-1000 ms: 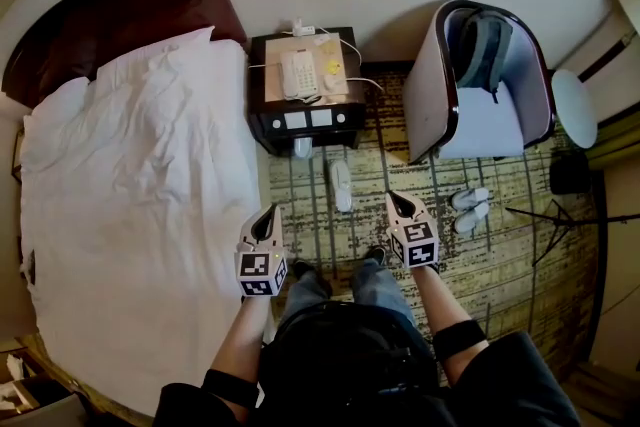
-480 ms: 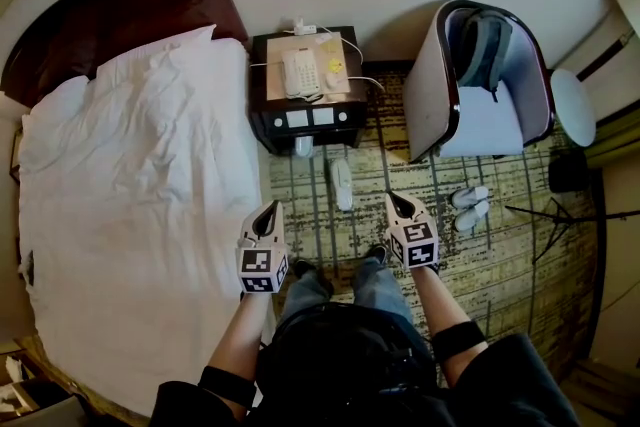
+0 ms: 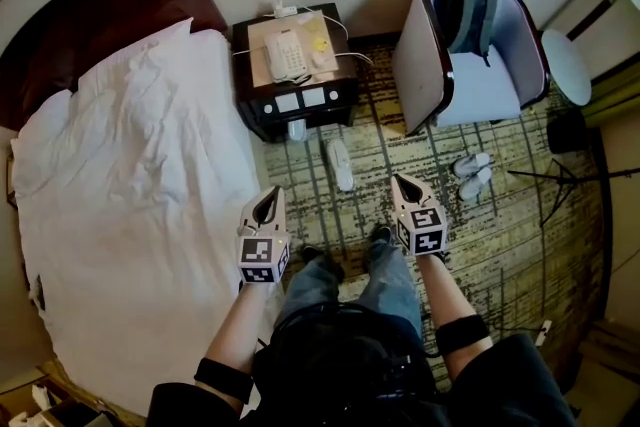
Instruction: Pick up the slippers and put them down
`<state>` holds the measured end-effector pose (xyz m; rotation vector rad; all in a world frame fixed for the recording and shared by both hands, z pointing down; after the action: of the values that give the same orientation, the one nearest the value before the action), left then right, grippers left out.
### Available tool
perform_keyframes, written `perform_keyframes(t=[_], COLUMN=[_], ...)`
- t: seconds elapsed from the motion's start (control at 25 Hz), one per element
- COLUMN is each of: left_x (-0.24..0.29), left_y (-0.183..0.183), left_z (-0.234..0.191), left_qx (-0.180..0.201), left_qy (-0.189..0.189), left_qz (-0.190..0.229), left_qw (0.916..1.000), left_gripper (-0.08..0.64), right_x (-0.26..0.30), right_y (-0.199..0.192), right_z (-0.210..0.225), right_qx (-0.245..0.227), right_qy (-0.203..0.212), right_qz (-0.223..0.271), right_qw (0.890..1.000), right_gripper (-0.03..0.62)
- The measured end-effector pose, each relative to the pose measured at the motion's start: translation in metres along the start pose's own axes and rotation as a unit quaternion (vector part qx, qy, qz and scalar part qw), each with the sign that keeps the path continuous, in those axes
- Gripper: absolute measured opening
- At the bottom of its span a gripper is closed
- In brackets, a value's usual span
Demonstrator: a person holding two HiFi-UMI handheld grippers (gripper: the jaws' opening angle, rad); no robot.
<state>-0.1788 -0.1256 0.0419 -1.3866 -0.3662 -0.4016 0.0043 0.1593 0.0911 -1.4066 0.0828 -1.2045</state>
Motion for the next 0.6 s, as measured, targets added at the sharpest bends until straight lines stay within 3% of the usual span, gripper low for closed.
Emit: perform_keyframes(t=[0.24, 0.6], left_x=[0.008, 0.033], left_y=[0.002, -0.010], left_z=[0.009, 0.031], left_qx=[-0.016, -0.042], left_qy=[0.008, 0.065], left_qz=[-0.011, -0.024], left_qw=[0.9998, 0.9967], left_gripper=[0.000, 0.000], right_x=[0.008, 0.036], right_y=[-0.010, -0.011], right_z=[0.012, 0.045], right_qx=[0.002, -0.007], right_qy=[0.007, 0.054], right_qz=[-0.017, -0.033], right_qw=[1.000, 0.998], right_gripper=[0.006, 0.006])
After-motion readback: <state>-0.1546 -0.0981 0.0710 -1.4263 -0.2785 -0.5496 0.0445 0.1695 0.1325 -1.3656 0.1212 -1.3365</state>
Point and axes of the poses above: the fingertips, and each gripper's own axes: x forward along the fingers, z to its right, y out of its top, the point moved 10 cm from there along -x, backward along the fingers, and after that the axes turned 11 degrees about x, right-handed, at the moved point
